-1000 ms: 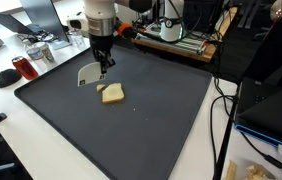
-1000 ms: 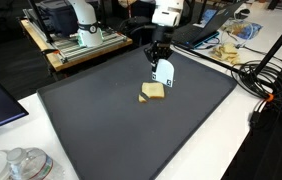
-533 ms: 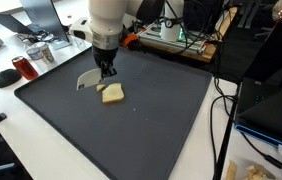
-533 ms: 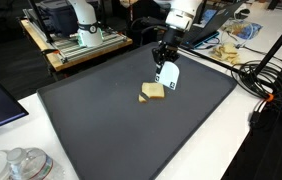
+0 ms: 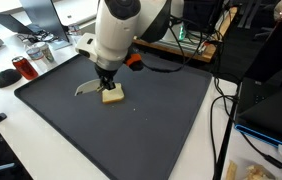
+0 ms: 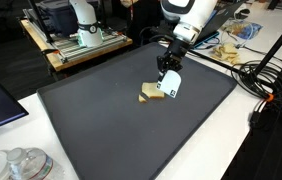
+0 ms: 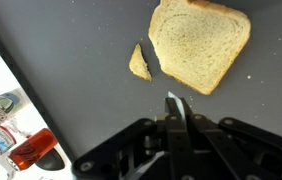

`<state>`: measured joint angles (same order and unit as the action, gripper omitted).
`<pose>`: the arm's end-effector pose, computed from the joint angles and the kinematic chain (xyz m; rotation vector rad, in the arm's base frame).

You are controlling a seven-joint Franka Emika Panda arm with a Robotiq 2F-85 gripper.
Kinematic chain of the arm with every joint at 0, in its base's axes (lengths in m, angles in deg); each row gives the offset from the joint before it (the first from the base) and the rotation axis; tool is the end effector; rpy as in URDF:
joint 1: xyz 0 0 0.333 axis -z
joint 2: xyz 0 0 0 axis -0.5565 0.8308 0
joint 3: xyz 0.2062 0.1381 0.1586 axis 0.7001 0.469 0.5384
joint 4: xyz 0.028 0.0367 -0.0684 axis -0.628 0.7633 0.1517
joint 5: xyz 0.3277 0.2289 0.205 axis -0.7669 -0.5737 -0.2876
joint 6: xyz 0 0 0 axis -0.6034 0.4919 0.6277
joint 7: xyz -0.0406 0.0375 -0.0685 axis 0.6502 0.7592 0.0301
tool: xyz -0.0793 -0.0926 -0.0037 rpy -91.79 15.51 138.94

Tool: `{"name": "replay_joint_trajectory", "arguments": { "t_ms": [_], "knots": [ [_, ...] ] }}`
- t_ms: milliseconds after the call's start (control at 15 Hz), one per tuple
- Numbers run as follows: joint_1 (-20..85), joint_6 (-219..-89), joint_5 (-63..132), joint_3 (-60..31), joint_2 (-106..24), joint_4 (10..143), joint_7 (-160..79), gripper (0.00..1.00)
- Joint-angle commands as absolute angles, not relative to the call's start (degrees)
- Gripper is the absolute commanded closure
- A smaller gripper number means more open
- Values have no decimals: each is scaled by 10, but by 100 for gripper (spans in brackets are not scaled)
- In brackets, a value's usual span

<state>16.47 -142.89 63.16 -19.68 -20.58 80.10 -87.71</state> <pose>0.6920 0.0747 0.1569 2.5465 -0.5138 0.1622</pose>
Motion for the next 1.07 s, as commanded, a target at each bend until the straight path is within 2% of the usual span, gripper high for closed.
{"name": "replay_joint_trajectory", "arguments": {
  "t_ms": [0,333,1000],
  "knots": [
    [143,-1410,677,-212,-165,759,-931,99],
    [142,-1418,718,-207,-160,770,-967,99],
    [161,-1504,747,-180,-268,919,-986,99]
  ]
}}
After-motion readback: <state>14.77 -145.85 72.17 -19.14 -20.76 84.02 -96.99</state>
